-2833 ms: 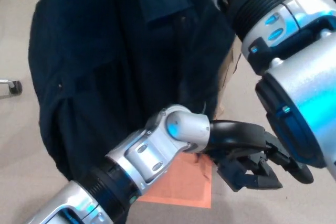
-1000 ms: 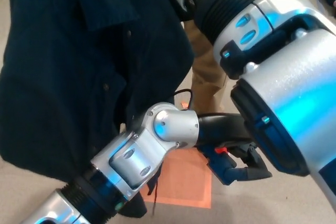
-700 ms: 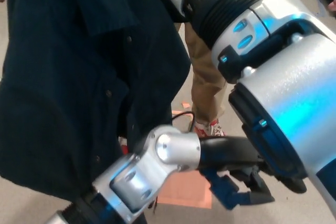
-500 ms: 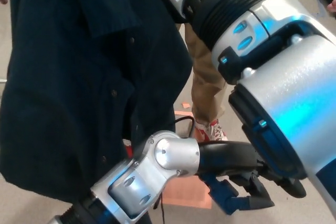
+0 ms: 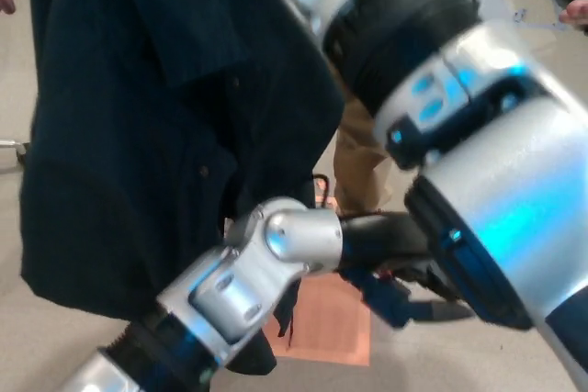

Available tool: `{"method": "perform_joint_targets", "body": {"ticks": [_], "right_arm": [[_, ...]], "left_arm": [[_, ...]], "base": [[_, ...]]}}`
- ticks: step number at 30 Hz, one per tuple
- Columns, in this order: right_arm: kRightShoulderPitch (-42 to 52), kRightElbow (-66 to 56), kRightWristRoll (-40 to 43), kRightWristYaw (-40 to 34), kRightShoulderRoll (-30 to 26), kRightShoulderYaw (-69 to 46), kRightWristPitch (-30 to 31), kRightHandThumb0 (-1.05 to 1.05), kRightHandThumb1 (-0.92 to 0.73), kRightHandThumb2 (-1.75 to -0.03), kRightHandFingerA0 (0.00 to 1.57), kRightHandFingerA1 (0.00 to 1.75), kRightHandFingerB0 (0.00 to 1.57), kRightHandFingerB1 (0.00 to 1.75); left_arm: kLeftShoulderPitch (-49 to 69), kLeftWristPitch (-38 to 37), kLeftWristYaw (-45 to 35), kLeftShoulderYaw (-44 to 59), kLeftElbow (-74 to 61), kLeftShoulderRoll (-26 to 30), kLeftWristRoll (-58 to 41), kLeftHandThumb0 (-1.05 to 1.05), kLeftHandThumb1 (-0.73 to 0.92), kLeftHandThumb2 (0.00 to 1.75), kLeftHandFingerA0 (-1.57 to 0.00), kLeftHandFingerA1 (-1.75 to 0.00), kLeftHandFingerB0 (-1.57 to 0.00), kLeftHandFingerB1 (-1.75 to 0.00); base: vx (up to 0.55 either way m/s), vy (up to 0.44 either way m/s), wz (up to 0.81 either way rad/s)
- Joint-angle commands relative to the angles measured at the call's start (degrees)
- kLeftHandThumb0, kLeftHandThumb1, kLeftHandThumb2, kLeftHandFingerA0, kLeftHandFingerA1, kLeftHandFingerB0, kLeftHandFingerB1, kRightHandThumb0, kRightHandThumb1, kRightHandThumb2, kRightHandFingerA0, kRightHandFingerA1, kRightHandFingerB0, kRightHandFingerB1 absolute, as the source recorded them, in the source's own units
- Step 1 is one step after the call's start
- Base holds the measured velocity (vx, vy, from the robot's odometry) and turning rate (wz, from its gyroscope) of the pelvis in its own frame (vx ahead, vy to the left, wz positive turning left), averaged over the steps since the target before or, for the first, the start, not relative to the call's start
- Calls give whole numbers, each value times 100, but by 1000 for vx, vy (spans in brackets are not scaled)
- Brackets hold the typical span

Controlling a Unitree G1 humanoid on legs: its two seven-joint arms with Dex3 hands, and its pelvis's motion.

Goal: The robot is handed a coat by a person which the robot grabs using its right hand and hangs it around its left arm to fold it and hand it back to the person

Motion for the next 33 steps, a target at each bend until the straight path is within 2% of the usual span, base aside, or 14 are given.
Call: {"method": "perform_joint_targets", "body": {"ticks": [1,3,5,6,9,11,12,20,23,25,26,27,32,33], "right_arm": [[2969,-6871,2041,1333,995,2233,3017,-45,-81,-70,91,162,87,128],[3248,-7427,2241,1234,940,2477,3359,-53,-80,-67,108,151,102,113],[3480,-8196,2711,1067,831,2700,3707,-43,-84,-71,90,169,89,113],[3530,-8473,2860,967,841,2743,3897,-43,-84,-64,90,175,75,151],[3671,-8951,2937,873,945,2802,4272,-43,-82,-65,90,175,73,158],[3818,-9178,2698,842,960,2932,4066,-43,-81,-66,96,168,78,146],[3843,-9259,2589,905,909,2925,3949,-42,-83,-67,97,167,78,145],[3627,-9415,2533,1331,1169,2581,4360,-45,-83,-66,96,162,76,140],[3701,-9288,2750,1233,1531,2535,4516,-41,-63,-104,121,134,85,101],[3688,-9252,2756,1236,1691,2513,4606,-41,-64,-105,123,135,87,105],[3590,-9314,2755,1319,1704,2428,4747,-44,-82,-71,91,167,78,137],[3528,-9359,2753,1362,1730,2368,4850,-45,-80,-72,89,170,78,148],[3366,-9345,2725,1438,1939,2170,5078,-43,-81,-70,89,175,71,151],[3325,-9226,2651,1391,2041,2157,4981,-42,-83,-65,90,175,67,154]], "left_arm": [[-1677,-619,1749,1768,3787,-470,-585,-92,74,106,-3,-36,-8,-39],[-1727,-649,1718,1876,3885,-397,-655,-87,74,110,0,-26,-17,-31],[-1862,-668,1721,1943,3981,-251,-646,-91,75,107,0,-37,-12,-42],[-1924,-675,1750,1971,4047,-205,-645,-88,73,107,0,-38,-9,-42],[-2051,-749,1773,2039,4232,-139,-665,-92,76,107,-2,-35,-7,-40],[-2213,-817,1726,2144,4352,-39,-723,-79,69,106,-1,-37,-6,-38],[-2242,-861,1789,2121,4353,18,-662,-37,46,107,0,-49,0,-47],[-2333,-939,1951,2331,4588,15,-770,-38,44,104,0,-49,0,-47],[-2391,-1017,1964,2292,4707,-9,-694,-38,43,105,0,-49,0,-47],[-2429,-1084,1969,2291,4778,-44,-651,-38,43,105,0,-49,0,-47],[-2452,-1082,1993,2312,4811,-65,-650,-38,43,105,0,-49,0,-47],[-2471,-1082,1999,2331,4846,-71,-648,-38,44,105,0,-49,0,-48],[-2498,-1073,2025,2429,5047,-117,-628,-38,43,104,0,-49,0,-47],[-2458,-1045,2033,2396,5088,-147,-579,-88,73,109,-1,-35,-6,-40]], "base": [[0,0,0],[0,0,0],[0,0,0],[0,0,0],[0,0,0],[0,0,0],[0,0,0],[0,0,0],[0,0,0],[0,0,0],[0,0,0],[0,0,0],[0,0,0],[0,0,0]]}}
